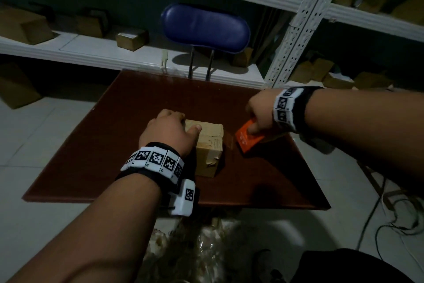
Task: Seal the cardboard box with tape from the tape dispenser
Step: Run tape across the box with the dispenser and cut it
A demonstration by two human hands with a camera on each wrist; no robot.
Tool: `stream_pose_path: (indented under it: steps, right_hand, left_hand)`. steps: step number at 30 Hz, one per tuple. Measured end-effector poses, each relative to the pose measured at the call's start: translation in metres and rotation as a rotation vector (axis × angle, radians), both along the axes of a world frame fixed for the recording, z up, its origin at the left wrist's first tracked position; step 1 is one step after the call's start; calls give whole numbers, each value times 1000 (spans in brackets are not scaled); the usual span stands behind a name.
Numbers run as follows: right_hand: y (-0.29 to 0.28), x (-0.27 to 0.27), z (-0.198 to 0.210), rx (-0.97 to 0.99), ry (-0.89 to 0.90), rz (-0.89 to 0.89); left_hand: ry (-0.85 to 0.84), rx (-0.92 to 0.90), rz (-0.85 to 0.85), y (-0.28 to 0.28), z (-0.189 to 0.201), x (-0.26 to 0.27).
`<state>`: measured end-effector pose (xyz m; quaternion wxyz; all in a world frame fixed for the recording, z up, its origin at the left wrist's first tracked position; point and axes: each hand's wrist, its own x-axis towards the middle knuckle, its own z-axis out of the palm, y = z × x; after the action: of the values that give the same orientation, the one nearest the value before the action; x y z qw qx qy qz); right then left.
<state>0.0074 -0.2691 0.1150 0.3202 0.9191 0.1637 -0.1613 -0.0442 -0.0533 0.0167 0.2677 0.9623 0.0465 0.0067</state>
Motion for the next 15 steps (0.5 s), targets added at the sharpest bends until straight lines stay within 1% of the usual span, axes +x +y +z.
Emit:
stream_pose_path:
  steps: [4,8,12,15]
  right_hand:
    - [-26,-1,-15,147,-98,-75]
    - [-44,-8,-43,281,-95,-171]
    - [-51,-23,-72,404,-117,-234]
    - [-52,-34,-84,480,-149,-255]
  left_hand:
    - [5,17,0,-1,1,1]
    - [12,16,6,-2,1,0]
    - [1,9,11,-3,1,-1]
    - [-8,11,14,-3,1,-1]
